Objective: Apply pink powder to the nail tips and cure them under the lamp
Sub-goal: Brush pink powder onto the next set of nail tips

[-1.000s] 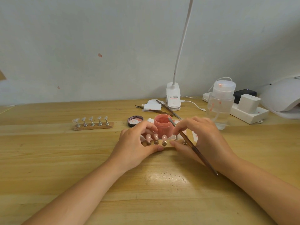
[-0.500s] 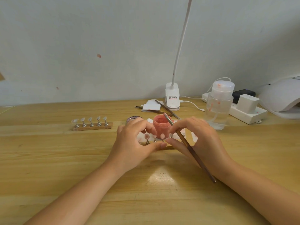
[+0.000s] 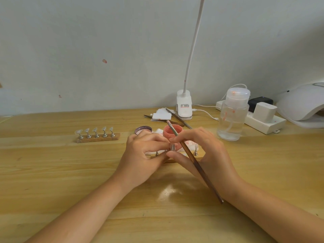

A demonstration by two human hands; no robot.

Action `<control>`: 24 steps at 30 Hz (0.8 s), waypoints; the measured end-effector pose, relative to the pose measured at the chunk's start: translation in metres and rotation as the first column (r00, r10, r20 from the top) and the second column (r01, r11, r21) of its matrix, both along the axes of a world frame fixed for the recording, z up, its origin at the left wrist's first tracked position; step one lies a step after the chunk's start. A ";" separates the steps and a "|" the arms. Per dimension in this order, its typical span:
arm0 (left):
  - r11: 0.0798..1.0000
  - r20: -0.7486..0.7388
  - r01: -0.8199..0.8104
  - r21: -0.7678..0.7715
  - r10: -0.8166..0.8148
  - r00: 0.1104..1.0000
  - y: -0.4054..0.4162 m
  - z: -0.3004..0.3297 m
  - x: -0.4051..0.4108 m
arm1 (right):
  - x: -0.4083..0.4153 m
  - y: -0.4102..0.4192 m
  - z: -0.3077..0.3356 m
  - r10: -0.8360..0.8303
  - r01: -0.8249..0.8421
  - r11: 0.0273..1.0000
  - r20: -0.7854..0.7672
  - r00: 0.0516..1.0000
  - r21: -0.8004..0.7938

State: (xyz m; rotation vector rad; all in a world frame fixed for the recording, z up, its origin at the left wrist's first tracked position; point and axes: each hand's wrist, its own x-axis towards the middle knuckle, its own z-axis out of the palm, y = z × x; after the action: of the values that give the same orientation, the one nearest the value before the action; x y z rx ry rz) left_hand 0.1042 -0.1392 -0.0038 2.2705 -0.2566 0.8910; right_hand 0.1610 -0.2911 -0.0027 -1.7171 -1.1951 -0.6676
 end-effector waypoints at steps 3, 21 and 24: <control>0.998 0.026 -0.012 -0.055 0.014 1.000 0.001 0.001 0.001 | 0.001 -0.003 0.008 0.025 -0.011 0.996 -0.165 0.986 0.085; 0.975 0.042 -0.105 -0.198 0.116 0.992 0.007 0.001 0.004 | 0.059 0.027 0.054 -0.234 0.125 0.947 -0.366 0.901 -0.296; 0.977 0.044 -0.124 -0.176 0.134 0.990 0.008 0.000 0.004 | 0.059 0.033 0.053 -0.260 0.163 0.934 -0.291 0.921 -0.318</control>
State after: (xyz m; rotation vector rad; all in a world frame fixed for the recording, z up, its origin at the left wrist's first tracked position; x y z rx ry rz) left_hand 0.1078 -0.1314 -0.0038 2.1226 -0.0533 1.0040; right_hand 0.2196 -0.2581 0.0507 -2.1302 -0.9077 -0.3196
